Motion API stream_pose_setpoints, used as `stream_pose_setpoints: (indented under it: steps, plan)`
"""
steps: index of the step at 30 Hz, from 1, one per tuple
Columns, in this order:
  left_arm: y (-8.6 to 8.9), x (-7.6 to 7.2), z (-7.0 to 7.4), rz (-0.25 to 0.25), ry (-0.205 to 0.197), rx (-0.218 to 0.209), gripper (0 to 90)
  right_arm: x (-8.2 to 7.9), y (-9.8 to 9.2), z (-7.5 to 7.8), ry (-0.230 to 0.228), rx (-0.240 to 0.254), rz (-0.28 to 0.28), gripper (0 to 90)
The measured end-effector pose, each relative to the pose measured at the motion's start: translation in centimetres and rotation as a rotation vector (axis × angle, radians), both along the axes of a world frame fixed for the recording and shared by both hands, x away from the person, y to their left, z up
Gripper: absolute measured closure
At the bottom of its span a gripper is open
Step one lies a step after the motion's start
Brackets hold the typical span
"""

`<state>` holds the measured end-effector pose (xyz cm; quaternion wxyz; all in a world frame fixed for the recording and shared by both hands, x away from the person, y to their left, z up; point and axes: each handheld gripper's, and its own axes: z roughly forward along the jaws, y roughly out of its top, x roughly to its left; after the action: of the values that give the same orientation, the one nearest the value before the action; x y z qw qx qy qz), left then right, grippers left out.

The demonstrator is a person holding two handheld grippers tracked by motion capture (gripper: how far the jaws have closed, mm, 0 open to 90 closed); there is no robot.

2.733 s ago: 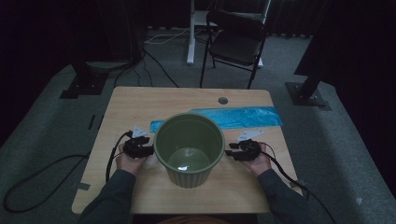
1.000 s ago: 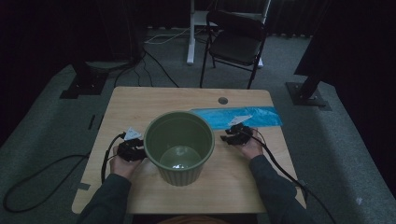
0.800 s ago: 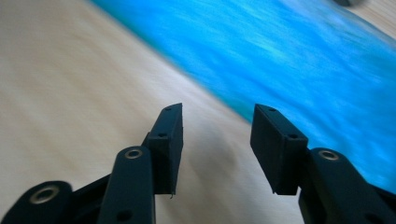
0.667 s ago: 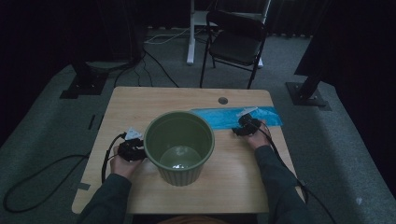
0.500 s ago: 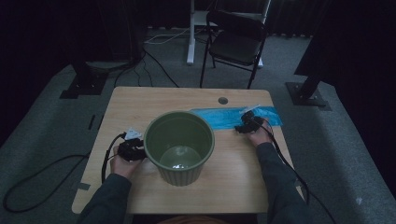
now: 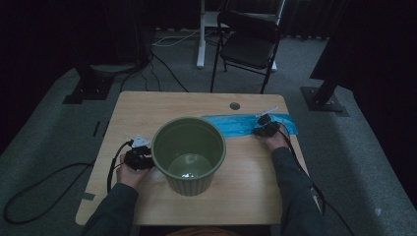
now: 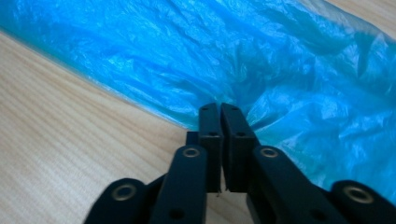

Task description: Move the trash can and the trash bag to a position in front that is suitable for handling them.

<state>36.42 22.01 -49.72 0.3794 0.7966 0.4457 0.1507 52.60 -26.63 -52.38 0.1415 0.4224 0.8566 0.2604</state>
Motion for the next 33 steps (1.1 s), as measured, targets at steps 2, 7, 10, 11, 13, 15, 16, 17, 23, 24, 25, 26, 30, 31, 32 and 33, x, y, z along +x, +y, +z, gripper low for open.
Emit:
stream_pose_setpoints:
  steps: [2,7,10,11,13,15,16,17,23,24,25,26,30,31,32,33]
  plan:
    - [0.0,0.0,0.0,-0.001,-0.001,-0.001,49.0,-0.3,0.0,0.1,0.010,-0.010,0.005,90.0]
    - [0.1,0.0,0.0,0.002,-0.002,-0.009,49.0,-2.2,0.3,0.2,0.029,-0.021,0.036,90.0]
    - [0.0,0.0,0.0,0.001,0.000,-0.010,49.0,-4.1,0.7,0.3,0.043,-0.016,0.061,89.9]
    - [0.0,0.0,0.0,0.000,0.000,-0.009,49.0,-4.8,0.8,0.3,0.045,-0.024,0.074,90.0]
    - [0.0,-0.1,0.1,-0.003,-0.003,-0.006,49.0,-5.5,0.9,0.3,0.046,-0.026,0.089,90.0]
    - [-0.1,-0.1,0.0,-0.003,-0.004,-0.008,49.0,-7.3,1.2,0.3,0.044,-0.030,0.129,90.0]
    - [-0.1,-0.1,0.0,-0.003,-0.004,-0.006,49.0,-8.2,1.4,0.3,0.042,-0.030,0.151,90.0]
    - [-0.1,-0.1,0.0,-0.005,-0.003,-0.004,49.0,-9.0,1.5,0.3,0.042,-0.030,0.164,89.9]
    - [-0.2,-0.1,0.0,-0.014,-0.009,-0.008,49.0,-13.1,2.4,0.2,0.055,0.011,0.237,90.0]
    - [-0.2,0.0,0.0,-0.014,-0.010,-0.010,49.0,-13.6,2.7,0.2,0.062,0.018,0.247,90.0]
    - [-0.3,0.0,0.0,-0.014,-0.009,-0.011,49.0,-14.0,2.9,0.2,0.065,0.016,0.256,90.0]
    - [-0.3,0.0,0.0,-0.017,-0.011,-0.012,49.0,-14.4,3.1,0.2,0.068,0.010,0.269,90.0]
    - [-0.4,0.1,0.0,-0.022,-0.015,-0.013,49.0,-15.9,3.8,0.2,0.073,0.008,0.315,90.0]
    - [-0.4,0.1,0.0,-0.023,-0.015,-0.011,49.0,-16.1,3.9,0.2,0.073,0.010,0.319,90.0]
    - [-0.5,0.1,0.1,-0.024,-0.016,-0.012,49.0,-16.1,3.9,0.2,0.071,0.012,0.323,89.3]
    - [-0.5,0.1,0.1,-0.024,-0.017,-0.010,49.0,-16.2,3.9,0.2,0.069,0.019,0.324,82.4]
